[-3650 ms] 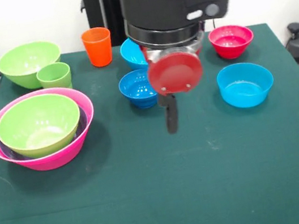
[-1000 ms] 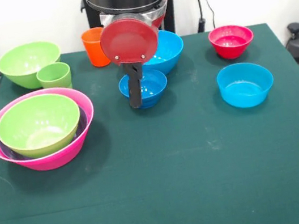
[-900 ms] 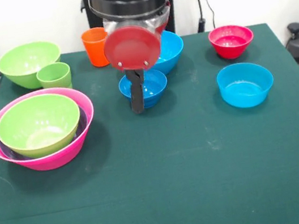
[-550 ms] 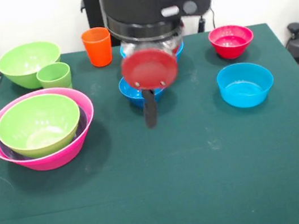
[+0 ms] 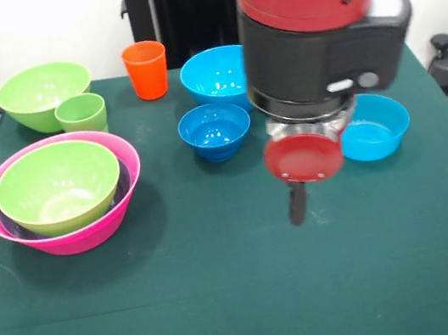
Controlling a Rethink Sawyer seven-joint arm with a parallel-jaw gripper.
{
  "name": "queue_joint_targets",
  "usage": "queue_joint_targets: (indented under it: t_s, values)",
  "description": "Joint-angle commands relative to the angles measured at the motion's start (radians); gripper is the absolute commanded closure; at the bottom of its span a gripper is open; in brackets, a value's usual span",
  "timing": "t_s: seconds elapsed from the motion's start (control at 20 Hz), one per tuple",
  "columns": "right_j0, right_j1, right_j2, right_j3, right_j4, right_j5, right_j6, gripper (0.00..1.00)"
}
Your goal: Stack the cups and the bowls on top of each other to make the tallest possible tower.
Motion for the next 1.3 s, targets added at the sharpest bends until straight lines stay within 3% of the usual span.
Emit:
queue_joint_targets:
  t_s: [0.05,0.35,0.85,1.3]
  values:
    - [0.038,0.034,0.025,-0.041,0.050,0.141,0.363,0.00]
    - [0.061,0.012,0.016,-0.044,0.077,0.183,0.413,0.00]
    - [0.063,-0.053,0.033,0.037,0.076,0.211,0.373,0.00]
    - [0.067,-0.059,0.038,0.087,0.056,0.179,0.351,0.00]
